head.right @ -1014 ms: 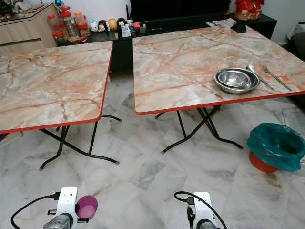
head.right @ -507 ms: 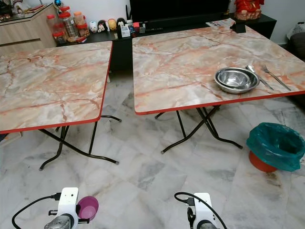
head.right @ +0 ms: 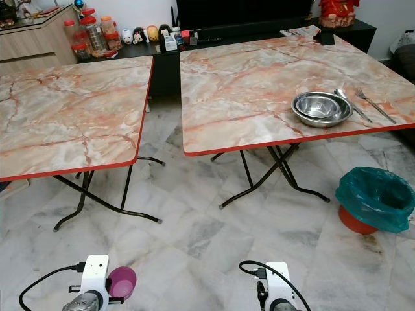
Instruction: Setting the table
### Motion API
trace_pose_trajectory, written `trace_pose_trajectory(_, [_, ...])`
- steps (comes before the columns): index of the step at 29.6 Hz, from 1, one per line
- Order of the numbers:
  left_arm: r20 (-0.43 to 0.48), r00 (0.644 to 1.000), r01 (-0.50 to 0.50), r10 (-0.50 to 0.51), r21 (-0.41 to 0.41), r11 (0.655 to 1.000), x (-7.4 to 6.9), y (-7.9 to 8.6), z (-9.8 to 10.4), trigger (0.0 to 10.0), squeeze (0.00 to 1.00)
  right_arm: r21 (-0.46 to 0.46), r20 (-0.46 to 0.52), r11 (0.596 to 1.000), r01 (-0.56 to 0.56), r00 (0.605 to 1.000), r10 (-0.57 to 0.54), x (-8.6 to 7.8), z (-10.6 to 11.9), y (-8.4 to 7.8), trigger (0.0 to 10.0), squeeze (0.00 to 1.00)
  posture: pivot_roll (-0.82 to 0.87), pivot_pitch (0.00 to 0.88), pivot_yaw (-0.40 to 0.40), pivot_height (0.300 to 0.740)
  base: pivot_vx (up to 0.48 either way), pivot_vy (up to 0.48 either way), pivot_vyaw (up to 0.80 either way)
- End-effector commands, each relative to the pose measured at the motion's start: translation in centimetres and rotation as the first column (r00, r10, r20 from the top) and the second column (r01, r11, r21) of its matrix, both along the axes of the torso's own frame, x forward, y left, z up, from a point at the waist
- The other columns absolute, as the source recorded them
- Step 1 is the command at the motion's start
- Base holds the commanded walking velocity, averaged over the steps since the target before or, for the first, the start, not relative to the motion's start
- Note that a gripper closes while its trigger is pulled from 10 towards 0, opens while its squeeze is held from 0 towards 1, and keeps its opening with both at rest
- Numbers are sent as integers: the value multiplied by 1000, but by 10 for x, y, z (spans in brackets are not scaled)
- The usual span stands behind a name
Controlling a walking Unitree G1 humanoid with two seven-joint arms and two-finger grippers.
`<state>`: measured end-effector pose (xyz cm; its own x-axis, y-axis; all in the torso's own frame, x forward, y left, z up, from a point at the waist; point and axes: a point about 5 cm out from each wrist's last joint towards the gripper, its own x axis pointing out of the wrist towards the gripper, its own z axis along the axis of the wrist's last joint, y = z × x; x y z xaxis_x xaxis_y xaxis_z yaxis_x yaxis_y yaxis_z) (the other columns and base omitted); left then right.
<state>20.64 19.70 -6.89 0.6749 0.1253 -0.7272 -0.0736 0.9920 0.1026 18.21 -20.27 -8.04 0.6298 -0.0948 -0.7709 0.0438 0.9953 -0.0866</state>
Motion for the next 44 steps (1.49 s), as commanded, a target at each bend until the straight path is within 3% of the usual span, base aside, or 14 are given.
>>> trace_pose_trajectory(1, [-21,1000,-6,6,5,1000,-8,3,-4,10000,0,12,3,1000,13,1000,-13,0,0,2,10000,0,-136,0,79,740,0,0,0])
trace_pose_trajectory(8, [-22,998,-51,51,4,999,-13,10,-5,10000,0,27,18,999,20,1000,-20,-3,-2,8,10000,0,-113,0,84,740,0,0,0])
trace_pose_trajectory(12, [-24,997,-78,77,-7,997,-12,15,-4,10000,0,19,22,999,30,999,-30,0,0,1,10000,0,-103,0,95,740,0,0,0])
trace_pose_trajectory(16, [9,996,-89,89,-29,996,1,13,2,10000,0,82,53,977,197,978,-201,2,3,-5,10000,0,-92,0,118,740,0,0,0])
trace_pose_trajectory(17, [6,1000,18,-18,-7,1000,1,8,2,10000,0,60,49,992,109,993,-112,-2,0,2,10000,0,-109,0,131,740,0,0,0])
trace_pose_trajectory(19, [-4,992,126,-126,33,991,3,7,3,10000,0,41,21,999,10,1000,-11,-9,-4,11,10000,0,-131,0,122,740,0,0,0])
trace_pose_trajectory(22, [-7,997,75,-75,19,997,7,12,6,10000,0,4,2,997,-72,997,72,-10,-5,13,10000,0,-141,0,145,740,0,0,0])
trace_pose_trajectory(25, [-2,994,108,-108,33,994,10,7,7,10000,0,1,10,1000,-31,999,31,-7,-4,9,10000,0,-144,0,132,740,0,0,0])
trace_pose_trajectory(29, [14,999,51,-51,-16,999,11,-2,6,10000,0,23,35,1000,1,999,-2,1,0,9,10000,0,-138,0,120,740,0,0,0])
trace_pose_trajectory(32, [27,997,67,-66,-33,997,13,-8,6,10000,0,24,35,1000,-4,999,3,4,1,11,10000,0,-121,0,108,740,0,0,0])
trace_pose_trajectory(36, [46,997,61,-59,-41,997,16,-8,8,10000,0,35,52,999,-28,998,26,11,4,18,10000,0,-119,0,104,740,0,0,0])
trace_pose_trajectory(44, [18,1000,23,-22,-45,999,10,-5,5,10000,0,27,54,998,-63,997,61,14,5,17,10000,0,-112,0,76,740,0,0,0])
